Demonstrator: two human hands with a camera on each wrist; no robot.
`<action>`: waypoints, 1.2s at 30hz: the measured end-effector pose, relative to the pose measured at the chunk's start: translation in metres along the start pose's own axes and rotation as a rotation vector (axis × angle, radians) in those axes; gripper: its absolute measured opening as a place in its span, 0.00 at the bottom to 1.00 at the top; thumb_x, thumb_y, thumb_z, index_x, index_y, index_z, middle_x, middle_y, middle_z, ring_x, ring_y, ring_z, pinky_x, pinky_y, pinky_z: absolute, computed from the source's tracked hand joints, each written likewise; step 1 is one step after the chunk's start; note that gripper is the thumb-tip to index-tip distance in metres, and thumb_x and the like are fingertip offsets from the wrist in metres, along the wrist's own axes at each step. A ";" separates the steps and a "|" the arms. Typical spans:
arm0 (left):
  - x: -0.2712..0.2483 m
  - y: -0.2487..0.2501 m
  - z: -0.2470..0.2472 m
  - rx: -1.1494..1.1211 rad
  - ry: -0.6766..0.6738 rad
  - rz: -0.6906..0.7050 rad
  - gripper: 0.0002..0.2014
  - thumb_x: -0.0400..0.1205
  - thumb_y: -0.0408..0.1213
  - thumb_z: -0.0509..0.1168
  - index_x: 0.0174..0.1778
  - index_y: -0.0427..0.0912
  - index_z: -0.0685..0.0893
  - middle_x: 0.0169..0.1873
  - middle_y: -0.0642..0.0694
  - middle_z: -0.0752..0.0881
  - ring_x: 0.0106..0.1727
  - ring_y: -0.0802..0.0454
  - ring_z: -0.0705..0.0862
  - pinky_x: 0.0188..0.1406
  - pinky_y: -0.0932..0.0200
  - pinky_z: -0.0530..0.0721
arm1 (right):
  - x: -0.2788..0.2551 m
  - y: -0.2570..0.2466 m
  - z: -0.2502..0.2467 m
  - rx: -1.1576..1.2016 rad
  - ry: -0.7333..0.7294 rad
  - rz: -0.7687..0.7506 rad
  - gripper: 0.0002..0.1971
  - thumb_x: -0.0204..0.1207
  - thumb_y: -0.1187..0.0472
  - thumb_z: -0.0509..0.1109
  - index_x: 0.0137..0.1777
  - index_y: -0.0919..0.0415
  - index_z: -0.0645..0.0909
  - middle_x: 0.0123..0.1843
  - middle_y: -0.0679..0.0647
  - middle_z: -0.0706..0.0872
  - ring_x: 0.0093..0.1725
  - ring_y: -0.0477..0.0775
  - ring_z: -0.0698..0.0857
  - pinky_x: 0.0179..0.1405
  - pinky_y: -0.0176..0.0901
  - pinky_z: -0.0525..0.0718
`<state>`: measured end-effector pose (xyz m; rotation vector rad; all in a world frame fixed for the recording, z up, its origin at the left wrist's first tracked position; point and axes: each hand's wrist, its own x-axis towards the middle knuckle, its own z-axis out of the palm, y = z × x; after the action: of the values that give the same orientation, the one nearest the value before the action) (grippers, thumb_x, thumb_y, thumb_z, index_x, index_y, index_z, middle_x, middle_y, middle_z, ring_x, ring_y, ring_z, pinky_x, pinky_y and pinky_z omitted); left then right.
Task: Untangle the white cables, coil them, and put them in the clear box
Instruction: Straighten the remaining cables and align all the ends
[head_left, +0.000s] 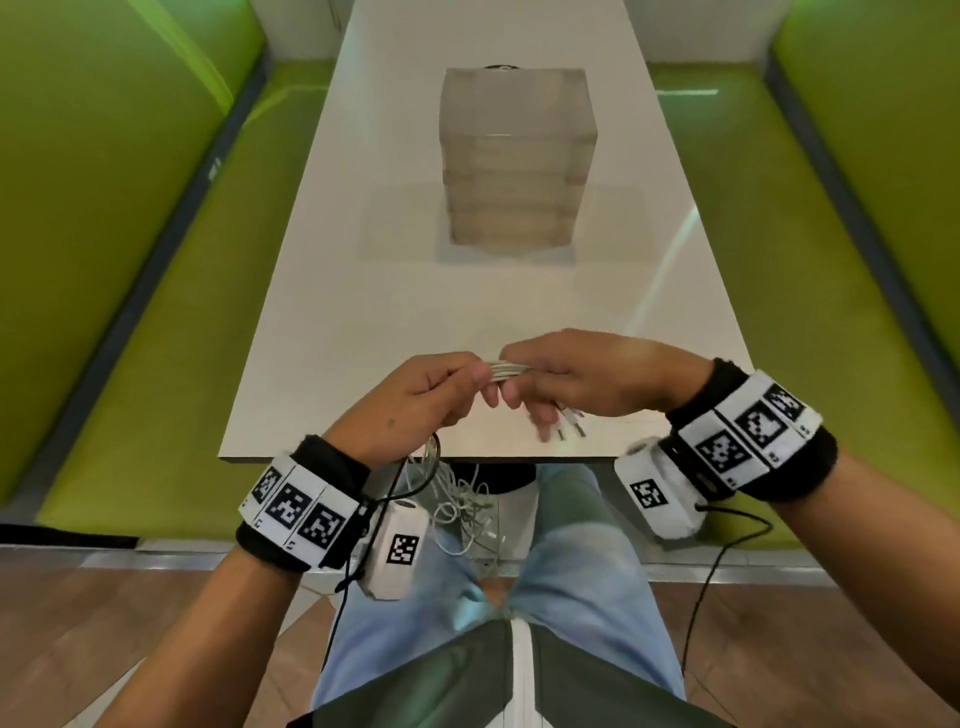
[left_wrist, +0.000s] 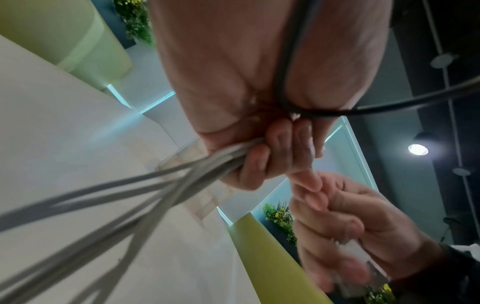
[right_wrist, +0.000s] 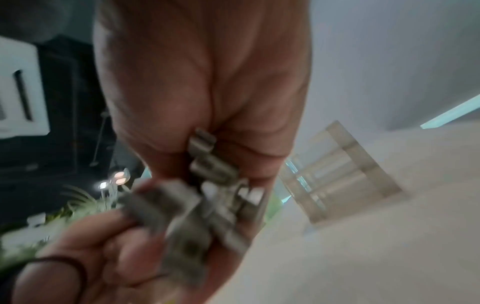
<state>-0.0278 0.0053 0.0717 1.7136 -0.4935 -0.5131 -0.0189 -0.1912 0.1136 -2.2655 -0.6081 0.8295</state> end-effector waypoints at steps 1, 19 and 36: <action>-0.001 0.000 -0.001 -0.009 -0.001 0.011 0.14 0.85 0.42 0.56 0.40 0.42 0.83 0.24 0.50 0.69 0.27 0.54 0.66 0.28 0.65 0.66 | -0.002 0.001 -0.001 0.066 0.014 0.002 0.08 0.84 0.58 0.59 0.45 0.57 0.76 0.29 0.48 0.78 0.28 0.49 0.83 0.31 0.43 0.82; 0.026 0.014 0.018 -0.200 0.600 0.253 0.12 0.88 0.30 0.52 0.46 0.37 0.81 0.36 0.44 0.85 0.39 0.51 0.85 0.43 0.58 0.85 | 0.026 -0.002 0.018 0.239 0.330 -0.055 0.17 0.83 0.52 0.61 0.61 0.67 0.74 0.32 0.53 0.78 0.23 0.48 0.81 0.28 0.49 0.81; 0.022 0.015 0.019 -0.549 0.588 0.129 0.10 0.88 0.36 0.54 0.50 0.39 0.81 0.43 0.42 0.91 0.49 0.42 0.90 0.45 0.48 0.88 | 0.040 -0.003 0.030 0.272 0.337 -0.038 0.09 0.73 0.51 0.73 0.37 0.47 0.76 0.20 0.43 0.81 0.21 0.41 0.78 0.27 0.35 0.74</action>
<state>-0.0216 -0.0259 0.0815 1.2089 -0.0237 -0.0241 -0.0126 -0.1529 0.0826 -2.0719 -0.3579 0.4632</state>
